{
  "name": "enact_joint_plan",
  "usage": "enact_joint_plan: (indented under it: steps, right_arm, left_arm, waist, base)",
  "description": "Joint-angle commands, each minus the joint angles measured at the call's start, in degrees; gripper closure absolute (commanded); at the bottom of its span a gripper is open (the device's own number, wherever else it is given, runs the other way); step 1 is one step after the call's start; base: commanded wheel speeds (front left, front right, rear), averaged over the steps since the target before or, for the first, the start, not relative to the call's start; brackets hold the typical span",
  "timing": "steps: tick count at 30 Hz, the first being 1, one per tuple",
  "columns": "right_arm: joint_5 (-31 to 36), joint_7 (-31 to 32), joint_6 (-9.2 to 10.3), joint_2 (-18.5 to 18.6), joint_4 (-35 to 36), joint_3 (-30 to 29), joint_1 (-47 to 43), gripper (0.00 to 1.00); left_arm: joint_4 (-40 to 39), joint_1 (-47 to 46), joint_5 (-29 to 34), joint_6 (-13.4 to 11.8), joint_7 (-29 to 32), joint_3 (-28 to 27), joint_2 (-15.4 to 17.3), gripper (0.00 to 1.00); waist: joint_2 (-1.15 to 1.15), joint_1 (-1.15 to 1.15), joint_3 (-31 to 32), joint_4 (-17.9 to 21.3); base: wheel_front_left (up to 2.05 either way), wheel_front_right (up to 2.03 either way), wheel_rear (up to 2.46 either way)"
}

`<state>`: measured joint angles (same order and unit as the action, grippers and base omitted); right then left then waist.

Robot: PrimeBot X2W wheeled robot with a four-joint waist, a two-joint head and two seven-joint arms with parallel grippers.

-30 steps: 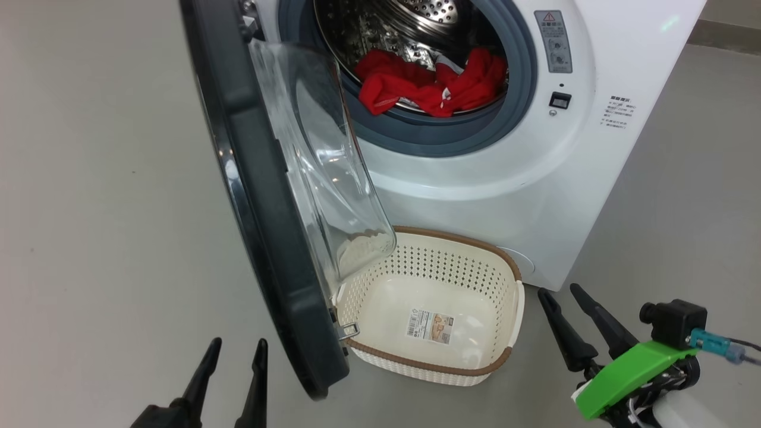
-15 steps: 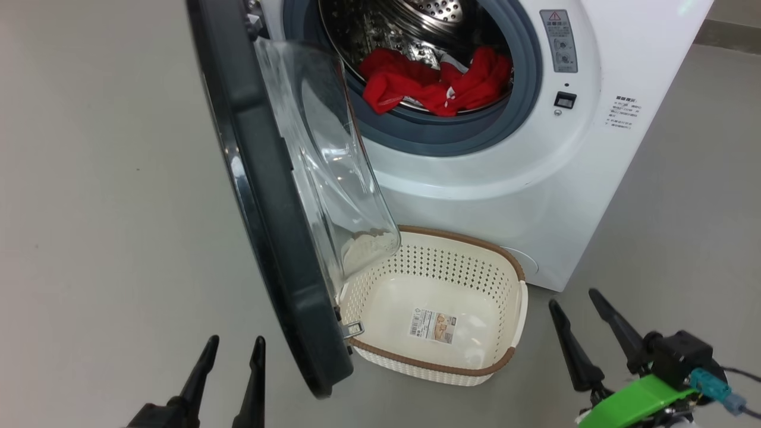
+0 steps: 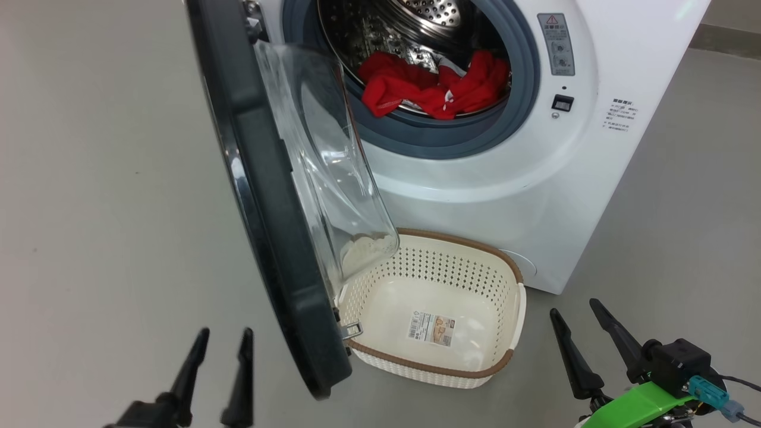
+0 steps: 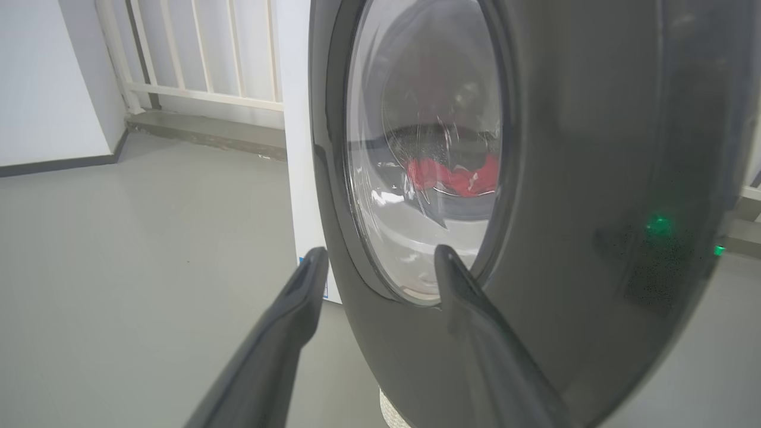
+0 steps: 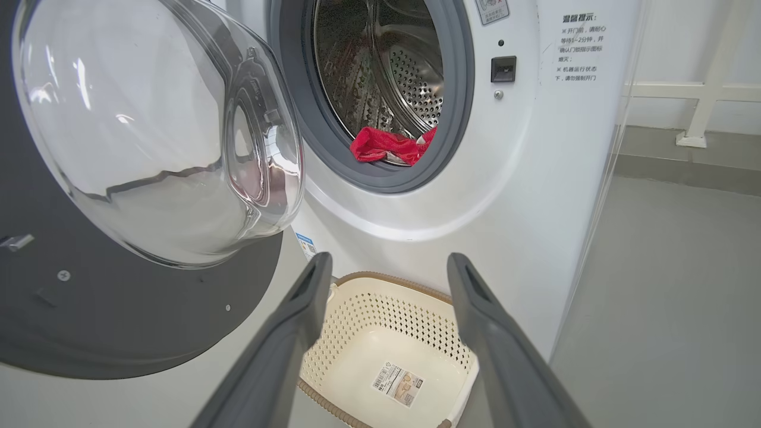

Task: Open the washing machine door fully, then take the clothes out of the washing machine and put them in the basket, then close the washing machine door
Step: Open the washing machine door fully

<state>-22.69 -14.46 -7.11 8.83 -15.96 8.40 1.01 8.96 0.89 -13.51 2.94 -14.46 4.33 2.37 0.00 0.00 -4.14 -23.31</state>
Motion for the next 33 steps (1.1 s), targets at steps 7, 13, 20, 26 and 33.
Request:
enact_joint_plan:
  steps: [7,13,20,26,33]
  right_arm:
    - [0.56,-0.53,-0.37,0.32,1.97,1.24,0.02,0.00]
    - [0.63,-0.53,-0.37,0.30,2.48,1.43,0.33,0.00]
    - [0.62,-0.53,-0.37,0.21,2.88,1.47,0.62,0.00]
    - [0.55,-0.53,-0.37,0.18,3.32,1.90,0.83,0.00]
    - [0.57,-0.53,-0.37,0.40,3.39,1.60,1.01,0.00]
  left_arm:
    - [-15.70,-3.71,0.35,-3.73,-0.54,-4.90,0.51,1.00]
    - [-30.01,-5.14,2.17,-4.67,-0.54,-0.16,0.51,1.00]
    - [-25.79,-2.40,0.45,-1.32,-0.54,14.28,0.51,1.00]
    - [-14.39,-0.71,-5.06,-0.78,-0.54,19.14,0.51,1.00]
    - [-5.55,-4.00,-8.43,-1.70,-0.54,15.56,0.51,1.00]
  waist:
    - [0.00,0.00,0.28,-0.12]
    - [0.00,0.00,-0.05,0.14]
    - [0.00,0.00,-0.12,1.26]
    - [0.00,0.00,-0.83,2.15]
    - [0.00,0.00,-1.34,2.25]
  base:
    - [0.00,0.00,0.00]
    - [0.00,0.00,0.00]
    - [0.00,0.00,0.00]
    - [0.00,0.00,0.00]
    - [0.00,0.00,0.00]
